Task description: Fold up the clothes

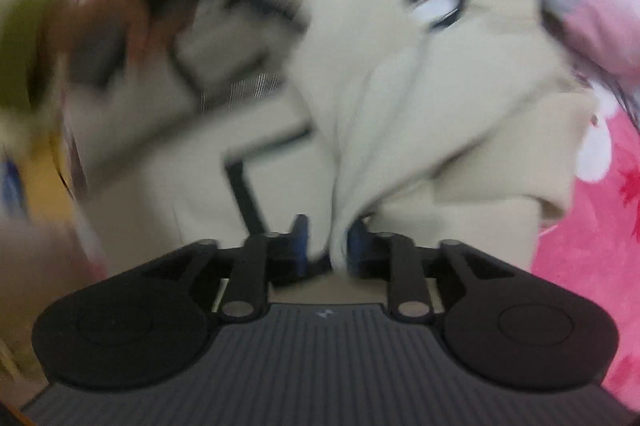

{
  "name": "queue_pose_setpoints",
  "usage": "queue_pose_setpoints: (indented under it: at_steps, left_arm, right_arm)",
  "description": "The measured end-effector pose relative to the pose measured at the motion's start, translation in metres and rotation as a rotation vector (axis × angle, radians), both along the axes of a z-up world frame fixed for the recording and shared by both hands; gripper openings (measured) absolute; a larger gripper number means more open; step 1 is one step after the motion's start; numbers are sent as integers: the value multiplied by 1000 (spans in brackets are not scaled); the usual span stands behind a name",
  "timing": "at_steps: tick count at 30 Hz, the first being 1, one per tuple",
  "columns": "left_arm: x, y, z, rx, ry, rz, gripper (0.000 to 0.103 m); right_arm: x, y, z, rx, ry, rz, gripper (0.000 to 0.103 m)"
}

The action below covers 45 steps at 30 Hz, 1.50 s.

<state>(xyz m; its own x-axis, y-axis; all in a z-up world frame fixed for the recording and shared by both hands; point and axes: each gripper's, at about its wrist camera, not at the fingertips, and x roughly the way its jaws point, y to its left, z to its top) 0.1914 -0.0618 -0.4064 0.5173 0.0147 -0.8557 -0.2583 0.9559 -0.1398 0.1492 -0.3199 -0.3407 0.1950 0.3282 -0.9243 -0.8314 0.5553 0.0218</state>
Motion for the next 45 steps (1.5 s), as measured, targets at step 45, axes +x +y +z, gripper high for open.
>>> queue_pose_setpoints:
  at_steps: [45]
  left_arm:
    - [1, 5, -3, -5, -5, -35, 58]
  right_arm:
    - [110, -64, 67, 590, 294, -669, 59]
